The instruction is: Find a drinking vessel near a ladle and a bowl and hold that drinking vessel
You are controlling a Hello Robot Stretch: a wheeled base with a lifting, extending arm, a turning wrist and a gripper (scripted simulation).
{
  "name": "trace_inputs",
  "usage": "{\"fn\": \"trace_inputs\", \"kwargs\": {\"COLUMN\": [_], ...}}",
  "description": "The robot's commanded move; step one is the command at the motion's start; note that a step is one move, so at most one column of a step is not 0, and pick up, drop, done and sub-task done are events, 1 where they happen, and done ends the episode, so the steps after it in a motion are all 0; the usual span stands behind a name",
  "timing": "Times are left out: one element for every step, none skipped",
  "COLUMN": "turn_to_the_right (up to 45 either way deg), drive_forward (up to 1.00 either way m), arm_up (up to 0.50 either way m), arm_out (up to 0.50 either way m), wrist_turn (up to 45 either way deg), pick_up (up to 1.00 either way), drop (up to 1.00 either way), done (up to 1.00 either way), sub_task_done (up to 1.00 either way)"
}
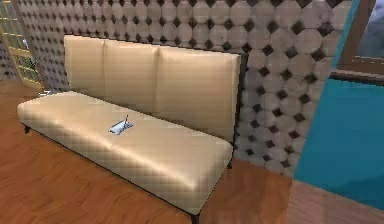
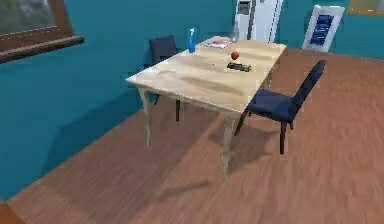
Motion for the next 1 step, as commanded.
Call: {"fn": "trace_inputs", "kwargs": {"turn_to_the_right": [45.0], "drive_forward": [0.00], "arm_up": [0.00], "arm_out": [0.00], "wrist_turn": [0.0], "pick_up": [0.00], "drop": [0.00], "done": [0.00], "sub_task_done": [0.00]}}
